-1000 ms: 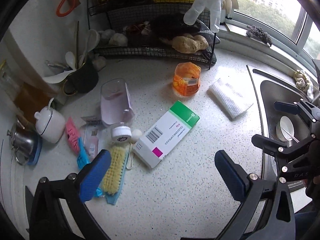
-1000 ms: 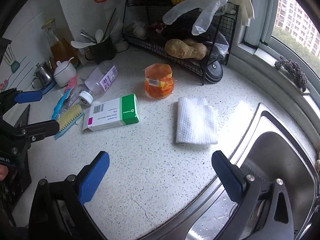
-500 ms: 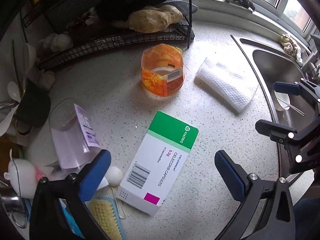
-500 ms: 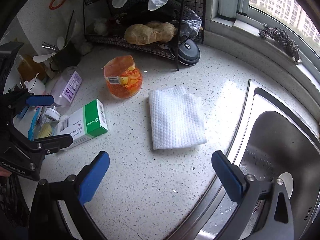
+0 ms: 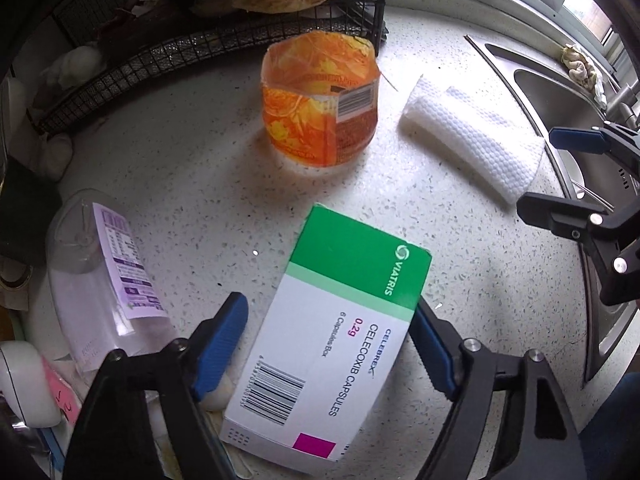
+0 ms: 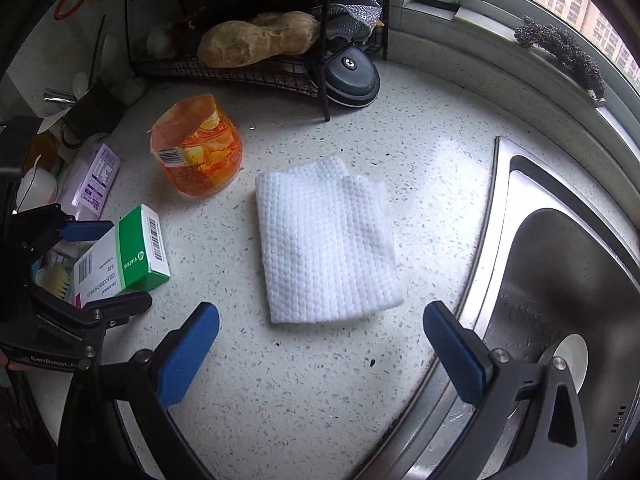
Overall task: Collect trash
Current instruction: 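Grasp the green-and-white capsule box with the left gripper while the right gripper grasps the white cloth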
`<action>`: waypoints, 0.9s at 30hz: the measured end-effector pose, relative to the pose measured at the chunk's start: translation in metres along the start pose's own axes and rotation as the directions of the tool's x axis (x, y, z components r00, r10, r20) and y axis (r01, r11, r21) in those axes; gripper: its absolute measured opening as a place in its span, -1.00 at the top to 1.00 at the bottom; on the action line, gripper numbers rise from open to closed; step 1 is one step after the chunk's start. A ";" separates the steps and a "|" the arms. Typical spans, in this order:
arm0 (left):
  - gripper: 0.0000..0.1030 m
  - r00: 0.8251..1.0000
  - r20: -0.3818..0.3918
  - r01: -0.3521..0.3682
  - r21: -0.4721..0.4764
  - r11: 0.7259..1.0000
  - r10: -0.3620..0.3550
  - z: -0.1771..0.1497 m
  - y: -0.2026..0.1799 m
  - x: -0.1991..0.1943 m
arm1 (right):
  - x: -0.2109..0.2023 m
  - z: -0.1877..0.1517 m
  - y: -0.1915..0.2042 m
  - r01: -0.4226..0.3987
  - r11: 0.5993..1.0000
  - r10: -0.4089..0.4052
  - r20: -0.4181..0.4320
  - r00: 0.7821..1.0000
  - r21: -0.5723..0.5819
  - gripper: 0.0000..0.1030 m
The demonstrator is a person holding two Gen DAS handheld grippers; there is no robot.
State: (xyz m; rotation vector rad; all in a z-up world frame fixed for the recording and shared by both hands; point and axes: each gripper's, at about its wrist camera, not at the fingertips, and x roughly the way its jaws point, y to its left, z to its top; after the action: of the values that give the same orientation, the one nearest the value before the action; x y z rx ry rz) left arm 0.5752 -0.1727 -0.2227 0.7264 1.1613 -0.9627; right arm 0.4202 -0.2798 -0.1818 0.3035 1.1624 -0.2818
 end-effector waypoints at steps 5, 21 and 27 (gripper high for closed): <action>-0.26 1.000 0.004 -0.003 0.015 1.000 0.003 0.003 -0.003 0.000 | 0.001 0.007 0.006 0.001 1.000 -0.001 0.003 1.000 -0.016 -0.98; -0.25 0.986 0.067 -0.137 -0.203 0.970 0.153 0.006 -0.008 -0.049 | 0.013 0.031 0.005 -0.076 0.991 0.075 -0.020 0.997 -0.110 -0.87; -0.25 0.972 0.052 -0.205 -0.293 0.934 0.230 -0.007 -0.013 -0.063 | 0.031 0.036 0.008 -0.056 0.984 0.050 -0.044 0.998 -0.166 -0.23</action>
State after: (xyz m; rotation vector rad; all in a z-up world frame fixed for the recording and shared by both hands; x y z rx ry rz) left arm 0.5543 -0.1569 -0.1638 0.5600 1.0906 -0.6168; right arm 0.4650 -0.2880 -0.1967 0.1925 1.2068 -0.1308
